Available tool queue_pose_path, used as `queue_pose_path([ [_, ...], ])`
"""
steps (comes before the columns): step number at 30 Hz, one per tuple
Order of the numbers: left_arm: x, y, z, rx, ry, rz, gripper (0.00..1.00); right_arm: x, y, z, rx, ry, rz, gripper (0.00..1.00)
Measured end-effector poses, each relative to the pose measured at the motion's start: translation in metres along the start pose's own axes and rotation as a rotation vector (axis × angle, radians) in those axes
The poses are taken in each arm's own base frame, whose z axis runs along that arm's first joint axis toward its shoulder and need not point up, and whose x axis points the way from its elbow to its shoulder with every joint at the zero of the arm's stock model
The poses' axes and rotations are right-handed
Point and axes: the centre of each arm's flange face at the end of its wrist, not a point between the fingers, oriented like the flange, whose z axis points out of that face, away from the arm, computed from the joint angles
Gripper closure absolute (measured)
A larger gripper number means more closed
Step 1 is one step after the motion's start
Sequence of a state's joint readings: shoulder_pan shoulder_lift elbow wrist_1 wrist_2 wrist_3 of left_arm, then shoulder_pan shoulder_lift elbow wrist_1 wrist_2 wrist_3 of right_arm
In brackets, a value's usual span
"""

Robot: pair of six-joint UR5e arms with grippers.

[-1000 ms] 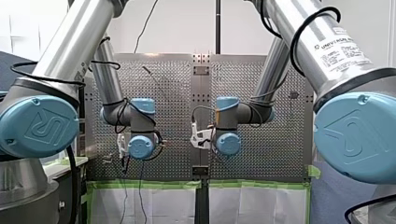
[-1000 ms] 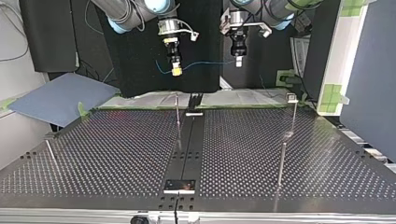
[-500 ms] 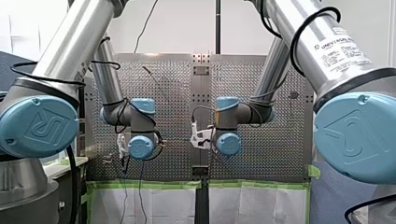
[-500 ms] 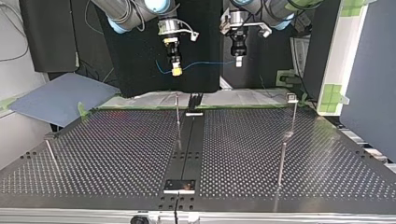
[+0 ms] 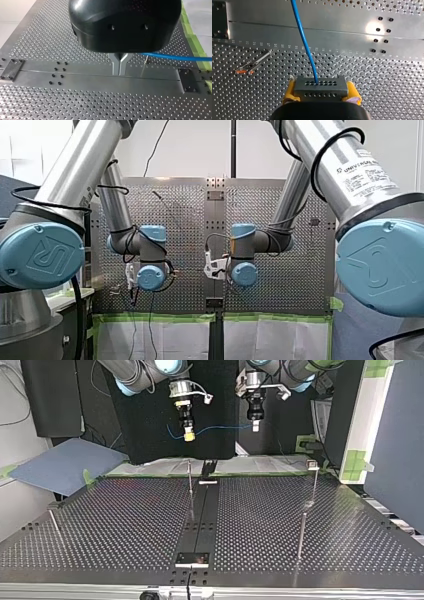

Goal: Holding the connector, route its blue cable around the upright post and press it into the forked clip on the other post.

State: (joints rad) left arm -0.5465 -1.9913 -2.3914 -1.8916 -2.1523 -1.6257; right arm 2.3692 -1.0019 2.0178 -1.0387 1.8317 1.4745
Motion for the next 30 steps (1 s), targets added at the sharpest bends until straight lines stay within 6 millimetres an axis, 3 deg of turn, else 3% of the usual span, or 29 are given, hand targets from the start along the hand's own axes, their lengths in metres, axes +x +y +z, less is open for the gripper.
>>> queue_pose_path([
  [25, 0.001, 0.001, -0.001, 0.001, 0.002, 0.002, 1.00, 0.002, 0.002, 0.000, -0.002, -0.012, -0.001, 1.00],
  [30, 0.004, 0.007, -0.007, 0.004, 0.009, 0.006, 1.00, -0.007, -0.014, 0.000, 0.000, -0.043, 0.022, 1.00],
])
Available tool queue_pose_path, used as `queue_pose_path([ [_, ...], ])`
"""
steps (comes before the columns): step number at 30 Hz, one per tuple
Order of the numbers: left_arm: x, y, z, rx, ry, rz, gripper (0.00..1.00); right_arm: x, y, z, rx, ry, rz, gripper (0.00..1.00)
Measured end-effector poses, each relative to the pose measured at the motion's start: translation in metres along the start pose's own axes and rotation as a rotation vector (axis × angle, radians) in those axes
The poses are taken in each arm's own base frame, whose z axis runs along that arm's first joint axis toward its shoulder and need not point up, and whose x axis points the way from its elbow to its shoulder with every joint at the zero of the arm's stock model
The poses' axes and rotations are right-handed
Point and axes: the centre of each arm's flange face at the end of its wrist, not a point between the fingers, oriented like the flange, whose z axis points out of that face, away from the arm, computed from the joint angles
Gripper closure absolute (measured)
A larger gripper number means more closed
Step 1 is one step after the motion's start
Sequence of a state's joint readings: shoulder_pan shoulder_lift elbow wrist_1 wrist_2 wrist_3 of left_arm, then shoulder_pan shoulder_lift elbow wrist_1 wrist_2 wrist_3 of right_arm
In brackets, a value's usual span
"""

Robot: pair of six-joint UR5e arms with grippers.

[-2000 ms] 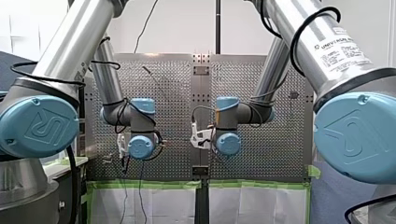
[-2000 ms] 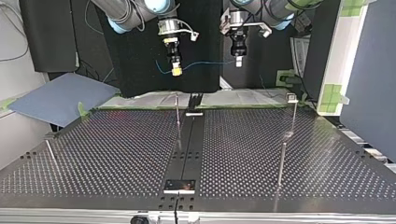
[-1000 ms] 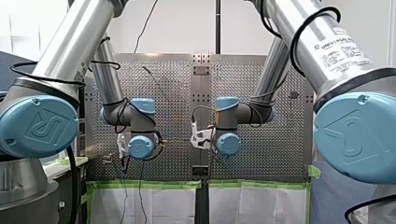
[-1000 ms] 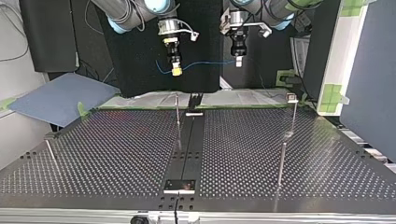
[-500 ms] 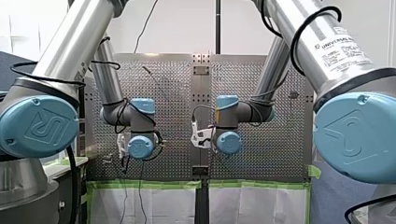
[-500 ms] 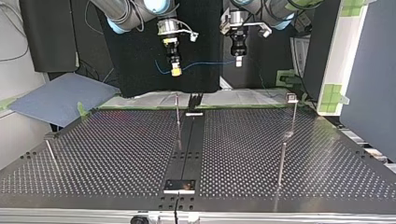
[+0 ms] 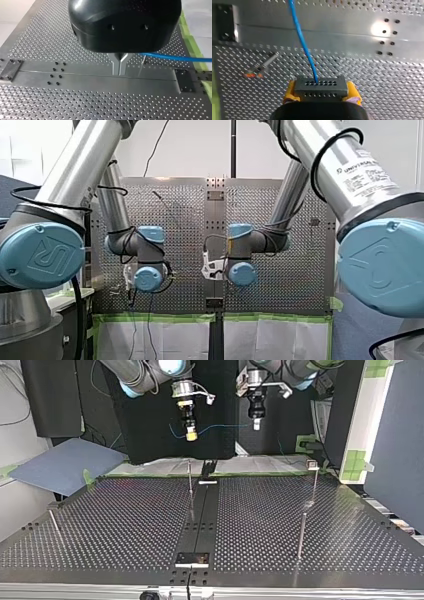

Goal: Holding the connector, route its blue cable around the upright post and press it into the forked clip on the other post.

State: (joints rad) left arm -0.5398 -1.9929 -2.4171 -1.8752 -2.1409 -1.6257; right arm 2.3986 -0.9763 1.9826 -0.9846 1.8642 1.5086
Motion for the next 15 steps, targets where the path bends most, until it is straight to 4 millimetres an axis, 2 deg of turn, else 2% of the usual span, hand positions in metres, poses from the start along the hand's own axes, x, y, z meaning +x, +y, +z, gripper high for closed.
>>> queue_pose_path([
  [15, 0.001, 0.002, -0.003, 0.001, 0.004, 0.002, 1.00, -0.048, -0.081, -0.009, 0.004, -0.113, 0.011, 1.00],
])
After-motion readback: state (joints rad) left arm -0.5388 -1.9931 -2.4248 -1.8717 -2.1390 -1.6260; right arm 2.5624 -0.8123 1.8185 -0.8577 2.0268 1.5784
